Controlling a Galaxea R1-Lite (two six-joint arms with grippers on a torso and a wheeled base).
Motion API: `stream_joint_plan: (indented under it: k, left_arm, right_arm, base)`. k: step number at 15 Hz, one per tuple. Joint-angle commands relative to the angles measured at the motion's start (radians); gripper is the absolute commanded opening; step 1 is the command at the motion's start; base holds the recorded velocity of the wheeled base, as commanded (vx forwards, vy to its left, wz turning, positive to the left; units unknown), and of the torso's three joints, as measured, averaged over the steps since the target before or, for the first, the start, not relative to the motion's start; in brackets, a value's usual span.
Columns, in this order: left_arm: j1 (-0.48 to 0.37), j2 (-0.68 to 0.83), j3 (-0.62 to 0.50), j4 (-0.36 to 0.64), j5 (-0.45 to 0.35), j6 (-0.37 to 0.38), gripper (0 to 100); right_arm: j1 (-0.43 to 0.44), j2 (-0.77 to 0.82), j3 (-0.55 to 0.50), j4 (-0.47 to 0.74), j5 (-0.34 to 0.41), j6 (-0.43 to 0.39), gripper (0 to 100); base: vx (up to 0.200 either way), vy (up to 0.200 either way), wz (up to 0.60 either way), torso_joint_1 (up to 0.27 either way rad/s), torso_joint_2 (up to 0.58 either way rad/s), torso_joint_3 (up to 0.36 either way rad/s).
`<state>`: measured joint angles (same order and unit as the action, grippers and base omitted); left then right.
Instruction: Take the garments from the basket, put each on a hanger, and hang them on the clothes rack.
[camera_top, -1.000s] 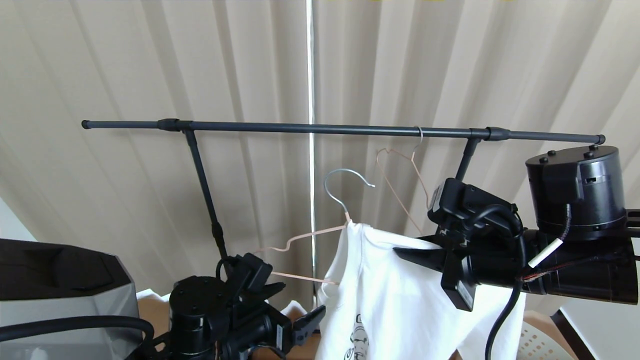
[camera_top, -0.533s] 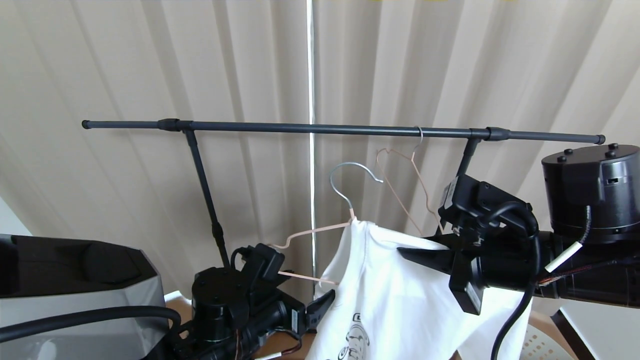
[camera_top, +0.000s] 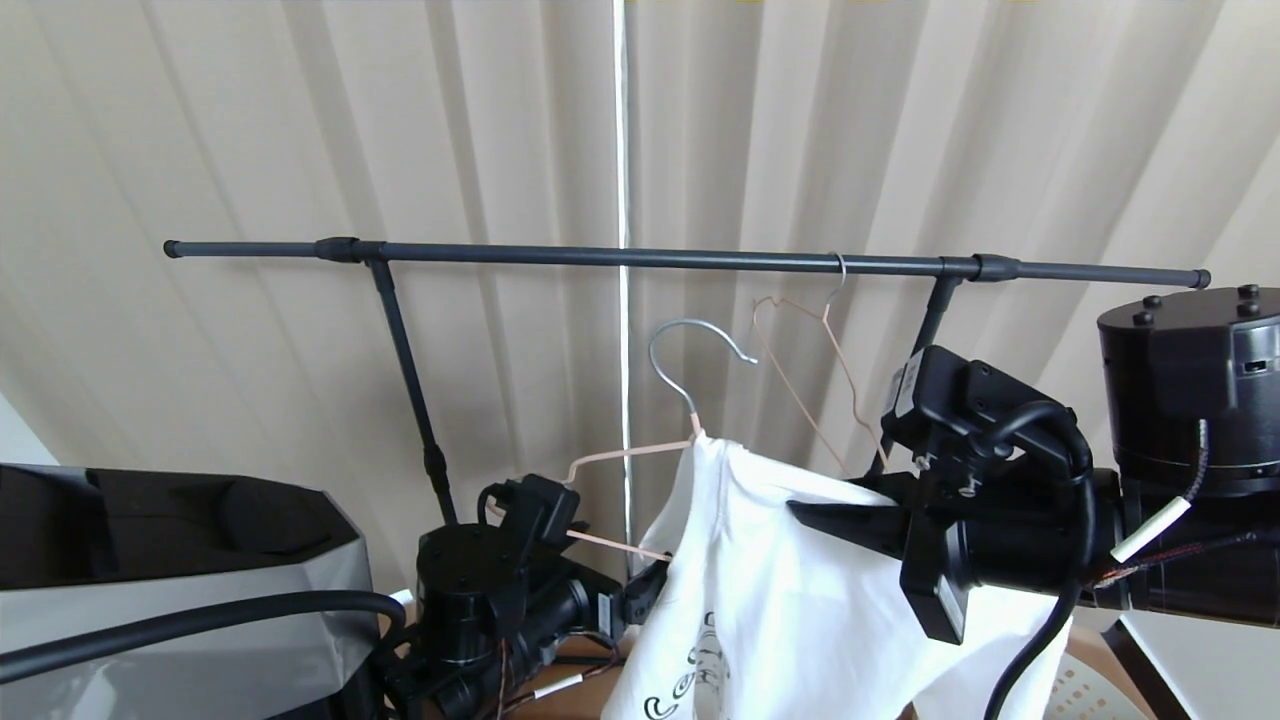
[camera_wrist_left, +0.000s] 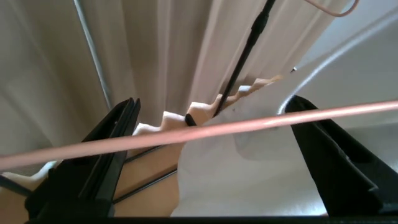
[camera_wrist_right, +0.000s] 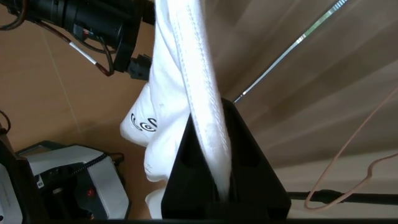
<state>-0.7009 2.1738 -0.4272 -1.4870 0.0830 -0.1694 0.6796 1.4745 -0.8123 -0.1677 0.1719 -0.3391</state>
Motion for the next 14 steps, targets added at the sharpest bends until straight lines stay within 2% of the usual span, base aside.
stream_joint_plan:
  k: [1, 3, 4, 7, 10, 14]
  left_arm:
    - [0.0, 0.009, -0.01, 0.002, 0.004, 0.001, 100]
    - [-0.002, 0.023, -0.01, 0.001, 0.02, 0.017, 100]
    - [-0.003, 0.027, -0.01, 0.001, 0.031, 0.024, 0]
    - [-0.019, 0.024, 0.001, -0.004, 0.035, 0.047, 0]
    - [-0.023, 0.023, 0.047, -0.084, 0.035, 0.083, 0]
    - [-0.022, 0.017, 0.128, -0.084, 0.034, 0.154, 0]
  right_arm:
    - [0.002, 0.0, -0.002, -0.001, 0.0, 0.003, 0]
    - [0.002, -0.002, -0.004, -0.001, -0.002, 0.003, 0]
    - [0.002, -0.002, -0.005, -0.003, -0.002, 0.003, 0]
    - [0.002, -0.002, -0.008, -0.003, -0.003, 0.005, 0]
    - [-0.005, 0.004, -0.018, -0.003, -0.005, 0.005, 0]
    - [-0.038, 0.018, -0.031, -0.001, -0.005, 0.006, 0]
  base:
    - [0.0, 0.0, 0.0, 0.0, 0.0, 0.0]
    - [0.0, 0.0, 0.0, 0.0, 0.0, 0.0]
    - [0.0, 0.0, 0.0, 0.0, 0.0, 0.0]
    - [0.0, 0.0, 0.0, 0.0, 0.0, 0.0]
    - [0.0, 0.0, 0.0, 0.0, 0.0, 0.0]
    - [0.0, 0.0, 0.0, 0.0, 0.0, 0.0]
